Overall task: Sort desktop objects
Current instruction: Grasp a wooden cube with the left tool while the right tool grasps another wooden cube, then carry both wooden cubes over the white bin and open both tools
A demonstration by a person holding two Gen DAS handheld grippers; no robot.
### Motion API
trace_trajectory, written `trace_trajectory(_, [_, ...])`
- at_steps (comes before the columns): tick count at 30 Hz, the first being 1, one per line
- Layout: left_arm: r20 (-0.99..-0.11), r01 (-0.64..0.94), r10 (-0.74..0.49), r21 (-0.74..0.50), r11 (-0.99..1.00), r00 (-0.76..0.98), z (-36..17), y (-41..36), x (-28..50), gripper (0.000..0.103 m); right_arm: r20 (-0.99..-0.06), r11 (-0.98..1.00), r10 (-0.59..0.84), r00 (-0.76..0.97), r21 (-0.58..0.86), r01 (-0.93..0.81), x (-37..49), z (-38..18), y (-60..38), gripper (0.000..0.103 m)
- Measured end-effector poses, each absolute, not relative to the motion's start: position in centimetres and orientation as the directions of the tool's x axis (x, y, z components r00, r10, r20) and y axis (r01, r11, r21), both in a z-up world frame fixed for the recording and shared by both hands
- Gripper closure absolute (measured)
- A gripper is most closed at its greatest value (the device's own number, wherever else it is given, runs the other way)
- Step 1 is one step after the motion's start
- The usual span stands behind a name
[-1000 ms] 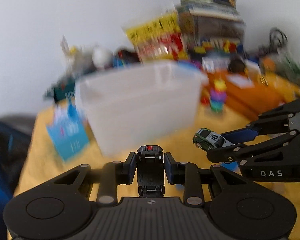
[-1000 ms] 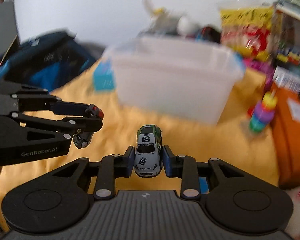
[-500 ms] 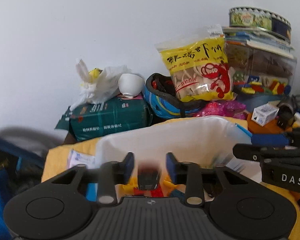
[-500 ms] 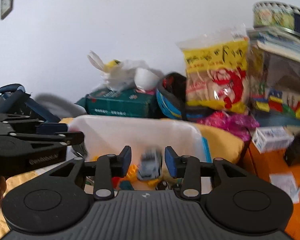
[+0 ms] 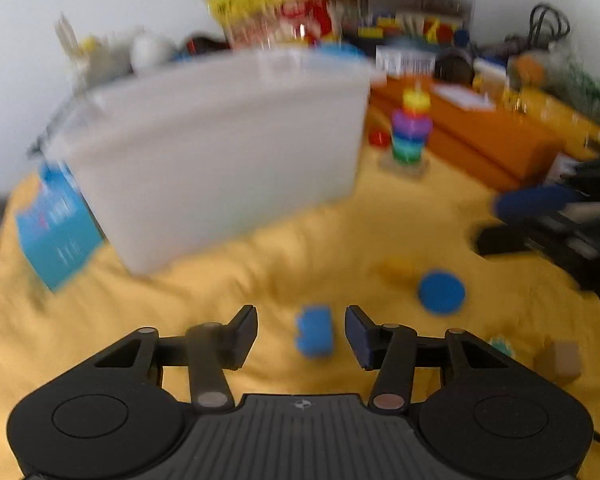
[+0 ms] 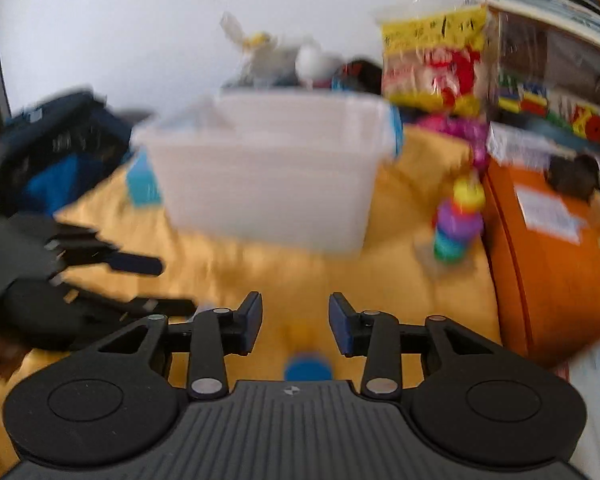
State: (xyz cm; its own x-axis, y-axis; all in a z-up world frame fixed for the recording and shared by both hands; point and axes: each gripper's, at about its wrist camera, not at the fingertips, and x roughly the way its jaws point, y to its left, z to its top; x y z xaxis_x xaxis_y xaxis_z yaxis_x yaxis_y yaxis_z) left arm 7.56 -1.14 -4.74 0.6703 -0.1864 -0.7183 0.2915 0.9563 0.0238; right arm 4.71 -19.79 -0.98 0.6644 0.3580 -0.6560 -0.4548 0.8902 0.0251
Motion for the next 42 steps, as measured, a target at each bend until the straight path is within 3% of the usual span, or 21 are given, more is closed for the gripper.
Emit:
trace_trajectory(2, [-0.738, 0.270, -0.164, 0.026, 0.962, 0.655, -5.2, -1.5, 7.7, 0.055, -0.688, 0.890, 0.347, 0.638, 0.028, -0.455, 2.6, -1.8, -20.7, 0.065])
trace_trajectory(6, [-0.707, 0.338, -0.310, -0.106, 0.935, 0.636, -4.1, -1.8, 6.3, 0.055, -0.732, 0.895, 0.352, 0.583, 0.082, -0.438, -0.1, -3.1, -22.7, 0.064])
trace_trajectory(10, [-0.705, 0.450, -0.388, -0.108, 0.886, 0.594, -4.7, -4.6, 3.8, 0.054, -0.749, 0.909, 0.311, 0.585, 0.055, -0.413, -1.2, -5.1, -23.6, 0.060])
trace_trajectory(18, [-0.708, 0.511, -0.363, -0.005, 0.860, 0.605, -5.4, -7.3, 2.8, 0.052, -0.773, 0.914, 0.290, 0.564, 0.049, -0.403, -1.0, -6.7, -23.5, 0.059])
trace_trajectory(31, [-0.742, 0.493, -0.369, -0.059, 0.868, 0.560, -6.3, -7.4, 2.7, 0.052, -0.772, 0.901, 0.295, 0.563, 0.028, -0.434, -1.8, -8.0, -23.6, 0.060])
trace_trajectory(33, [-0.762, 0.491, -0.356, -0.058, 0.869, 0.541, -6.9, -7.8, 3.0, 0.059, -0.771, 0.901, 0.294, 0.565, 0.026, -0.433, -1.8, -8.0, -23.5, 0.060])
trace_trajectory(34, [-0.772, 0.486, -0.333, -0.036, 0.873, 0.541, -7.3, -7.9, 3.1, 0.070, -0.771, 0.901, 0.292, 0.566, 0.024, -0.432, -1.8, -8.0, -23.5, 0.060])
trace_trajectory(42, [-0.733, 0.492, -0.354, -0.031, 0.870, 0.580, -5.0, -6.3, 1.1, 0.070, -0.772, 0.901, 0.297, 0.562, 0.030, -0.434, -1.6, -7.4, -23.1, 0.063])
